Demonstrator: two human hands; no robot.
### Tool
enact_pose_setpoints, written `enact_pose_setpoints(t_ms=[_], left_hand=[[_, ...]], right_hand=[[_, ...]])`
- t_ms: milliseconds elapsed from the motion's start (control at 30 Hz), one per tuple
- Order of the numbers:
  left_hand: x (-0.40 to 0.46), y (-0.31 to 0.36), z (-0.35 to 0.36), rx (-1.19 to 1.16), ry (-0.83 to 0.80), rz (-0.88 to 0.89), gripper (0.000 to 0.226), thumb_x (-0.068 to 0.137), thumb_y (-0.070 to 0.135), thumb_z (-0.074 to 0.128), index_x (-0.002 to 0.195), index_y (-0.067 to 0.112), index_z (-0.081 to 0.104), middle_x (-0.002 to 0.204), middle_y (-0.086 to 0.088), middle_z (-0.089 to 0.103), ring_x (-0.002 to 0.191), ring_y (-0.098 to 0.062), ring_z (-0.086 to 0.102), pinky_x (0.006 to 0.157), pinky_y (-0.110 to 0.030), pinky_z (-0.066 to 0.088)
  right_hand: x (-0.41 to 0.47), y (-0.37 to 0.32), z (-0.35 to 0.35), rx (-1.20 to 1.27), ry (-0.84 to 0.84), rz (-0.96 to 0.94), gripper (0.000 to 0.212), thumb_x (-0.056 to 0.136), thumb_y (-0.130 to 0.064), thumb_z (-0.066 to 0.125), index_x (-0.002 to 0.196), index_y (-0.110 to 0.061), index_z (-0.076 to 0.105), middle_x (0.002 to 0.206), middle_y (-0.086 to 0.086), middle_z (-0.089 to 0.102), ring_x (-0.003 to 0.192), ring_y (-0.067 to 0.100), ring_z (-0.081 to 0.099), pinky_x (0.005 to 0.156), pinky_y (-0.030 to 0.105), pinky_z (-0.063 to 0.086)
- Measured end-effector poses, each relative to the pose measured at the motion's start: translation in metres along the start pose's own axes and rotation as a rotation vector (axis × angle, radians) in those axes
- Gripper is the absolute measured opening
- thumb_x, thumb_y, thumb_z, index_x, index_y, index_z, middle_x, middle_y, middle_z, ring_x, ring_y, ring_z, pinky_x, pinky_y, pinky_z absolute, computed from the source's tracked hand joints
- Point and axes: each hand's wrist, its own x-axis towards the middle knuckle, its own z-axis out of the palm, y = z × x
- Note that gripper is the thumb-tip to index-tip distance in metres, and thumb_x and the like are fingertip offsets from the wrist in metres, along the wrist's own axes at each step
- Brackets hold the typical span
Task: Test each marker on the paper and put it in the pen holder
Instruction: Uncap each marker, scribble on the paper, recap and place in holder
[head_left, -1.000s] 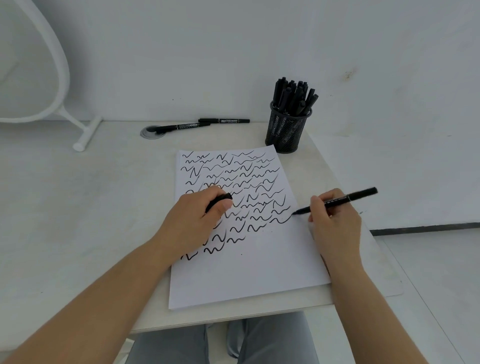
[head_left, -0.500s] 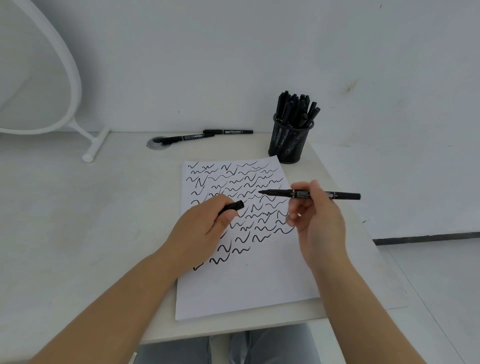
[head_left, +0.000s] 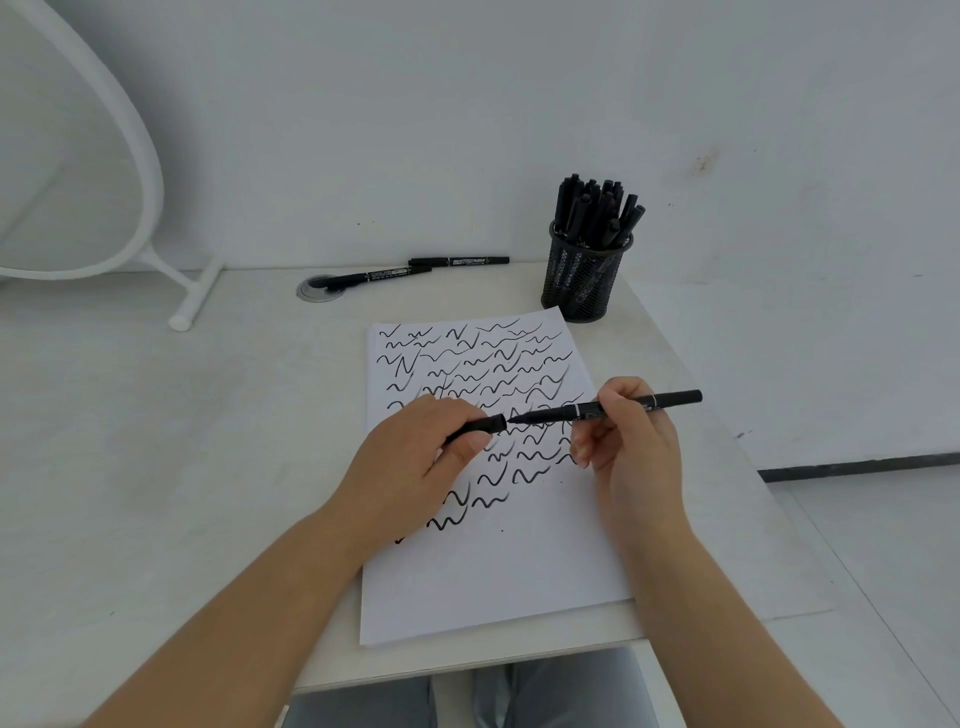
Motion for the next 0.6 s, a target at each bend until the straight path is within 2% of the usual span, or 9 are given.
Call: enact_pose_setpoints(t_ms=[100, 233, 367, 533, 600], left_hand=[[-0.0003, 0.0008, 0.0000, 0.002, 0.010, 0.010, 0.030, 0.090, 0.040, 0.036, 0.098, 0.024, 0.059, 0.077, 0.021, 0.051, 0.079, -0.002, 0.044, 0.065, -0.012, 0.033], [-0.0005, 0.0026, 0.0009, 0.021, 0.004, 0.009, 0.030, 0.090, 0.041, 0.037, 0.098, 0.024, 0.060, 0.079, 0.014, 0.054, 0.076, -0.006, 0.045, 0.065, -0.017, 0.035], [-0.0008, 0.0035, 0.0007, 0.025, -0.002, 0.002, 0.030, 0.090, 0.041, 0.037, 0.097, 0.024, 0.060, 0.076, 0.015, 0.051, 0.076, -0.006, 0.045, 0.067, -0.018, 0.036], [-0.0011, 0.0043, 0.0003, 0.035, -0.005, -0.007, 0.027, 0.089, 0.041, 0.039, 0.095, 0.025, 0.060, 0.071, 0.017, 0.049, 0.077, -0.003, 0.046, 0.064, -0.013, 0.034], [-0.0015, 0.0047, -0.0001, 0.028, 0.006, -0.008, 0.027, 0.089, 0.040, 0.040, 0.094, 0.024, 0.060, 0.069, 0.017, 0.049, 0.080, -0.003, 0.045, 0.065, -0.011, 0.033]], right_hand=[[0.0002, 0.0016, 0.0003, -0.033, -0.032, -0.005, 0.005, 0.075, -0.017, 0.049, 0.073, -0.013, 0.046, 0.044, 0.002, 0.055, 0.038, 0.013, 0.046, 0.039, 0.019, 0.036], [-0.0023, 0.0014, 0.0018, -0.095, -0.076, -0.017, 0.006, 0.075, -0.018, 0.052, 0.072, -0.014, 0.049, 0.047, 0.001, 0.057, 0.041, 0.014, 0.047, 0.041, 0.021, 0.037], [-0.0066, 0.0001, 0.0043, -0.136, -0.134, -0.045, 0.006, 0.076, -0.017, 0.056, 0.071, -0.015, 0.053, 0.049, 0.001, 0.059, 0.043, 0.011, 0.049, 0.042, 0.017, 0.039], [-0.0087, 0.0008, 0.0075, -0.193, -0.239, -0.042, 0.013, 0.081, -0.012, 0.059, 0.070, -0.018, 0.059, 0.055, 0.002, 0.062, 0.048, 0.013, 0.052, 0.046, 0.019, 0.042], [-0.0092, 0.0004, 0.0075, -0.195, -0.256, -0.030, 0.009, 0.081, -0.012, 0.059, 0.072, -0.015, 0.059, 0.055, 0.001, 0.062, 0.049, 0.012, 0.052, 0.046, 0.019, 0.042]])
